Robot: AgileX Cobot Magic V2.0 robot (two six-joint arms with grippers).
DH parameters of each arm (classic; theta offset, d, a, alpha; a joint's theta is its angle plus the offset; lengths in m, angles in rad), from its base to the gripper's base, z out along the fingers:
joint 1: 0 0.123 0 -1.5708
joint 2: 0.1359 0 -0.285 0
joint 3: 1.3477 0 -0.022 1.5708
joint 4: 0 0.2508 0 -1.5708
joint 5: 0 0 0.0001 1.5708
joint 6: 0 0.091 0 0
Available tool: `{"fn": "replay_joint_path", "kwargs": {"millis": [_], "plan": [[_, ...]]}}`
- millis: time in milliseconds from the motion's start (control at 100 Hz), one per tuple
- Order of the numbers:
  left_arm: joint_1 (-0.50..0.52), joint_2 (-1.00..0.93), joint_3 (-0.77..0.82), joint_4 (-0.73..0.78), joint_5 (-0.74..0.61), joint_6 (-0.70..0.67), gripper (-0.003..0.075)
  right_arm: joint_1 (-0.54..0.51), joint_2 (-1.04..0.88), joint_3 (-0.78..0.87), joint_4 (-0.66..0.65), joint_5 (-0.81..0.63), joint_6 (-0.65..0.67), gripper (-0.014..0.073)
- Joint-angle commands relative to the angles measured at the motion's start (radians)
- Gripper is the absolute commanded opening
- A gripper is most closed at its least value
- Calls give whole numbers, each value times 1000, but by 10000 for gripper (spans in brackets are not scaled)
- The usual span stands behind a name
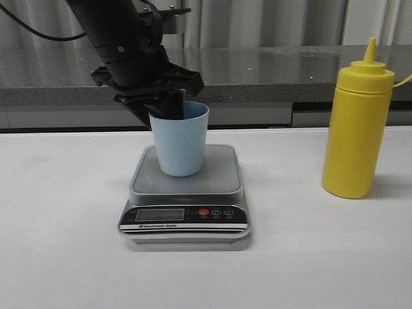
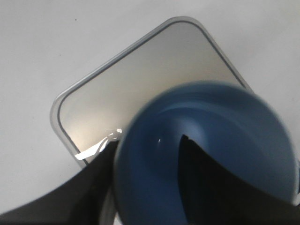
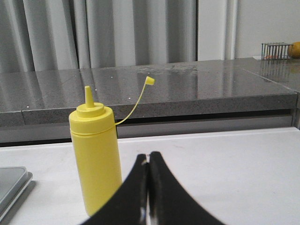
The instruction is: Pour seasoning into cup on scale with both arms
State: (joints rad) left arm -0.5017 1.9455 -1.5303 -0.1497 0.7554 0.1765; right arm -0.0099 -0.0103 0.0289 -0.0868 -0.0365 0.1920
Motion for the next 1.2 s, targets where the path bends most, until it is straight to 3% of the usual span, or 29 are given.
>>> {"fn": "replay_joint_path", "kwargs": {"millis": [0,440,820,1190], "plan": [[-4,-54,-34,-25,-41,-2,358,-4,-22,-19,-12,-76,-1,-61],[-4,-165,-71,-62,-36,-4,347,-4,-22,-19,-12,-76,-1,-61],[-4,-410,70,-62,-112,-31,-17,-4,-22,-19,-12,-76,-1,-61],[-1,-714,431,-62,-328,-40,-20,-4,-22,-19,-12,-76,-1,-61]]}}
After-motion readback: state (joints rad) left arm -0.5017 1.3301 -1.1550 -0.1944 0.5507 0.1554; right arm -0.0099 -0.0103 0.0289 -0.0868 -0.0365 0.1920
